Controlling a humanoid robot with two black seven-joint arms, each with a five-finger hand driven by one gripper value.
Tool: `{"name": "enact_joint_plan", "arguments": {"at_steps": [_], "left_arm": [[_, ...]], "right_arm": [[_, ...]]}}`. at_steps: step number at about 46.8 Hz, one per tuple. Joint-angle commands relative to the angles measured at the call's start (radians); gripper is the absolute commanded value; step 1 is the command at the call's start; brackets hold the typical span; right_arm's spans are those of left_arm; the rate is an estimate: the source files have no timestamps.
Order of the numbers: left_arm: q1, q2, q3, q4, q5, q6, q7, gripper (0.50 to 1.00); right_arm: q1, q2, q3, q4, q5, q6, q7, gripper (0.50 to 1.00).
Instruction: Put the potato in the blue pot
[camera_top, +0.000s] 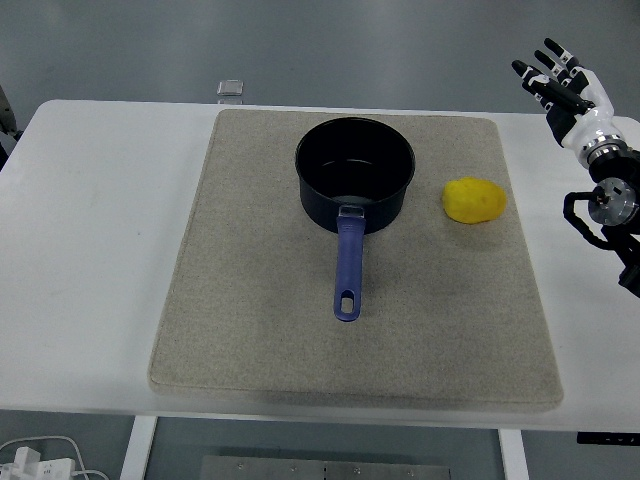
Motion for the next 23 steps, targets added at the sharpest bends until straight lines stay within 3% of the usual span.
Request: {"name": "enact_joint_plan", "arguments": {"at_steps": [1, 23], "left_arm": [[0.0, 0.0, 0.0, 0.001, 0.0, 0.0, 0.001, 0.994], [0.0, 0.0, 0.001, 0.002, -0.002, 0.0, 0.001, 0.994]], "right_arm": [[0.002, 0.0, 0.0, 0.0, 0.0, -0.001, 0.0, 0.924], [-0.001, -0.002, -0.002, 0.001, -0.002, 0.009, 0.002, 0.924]]}}
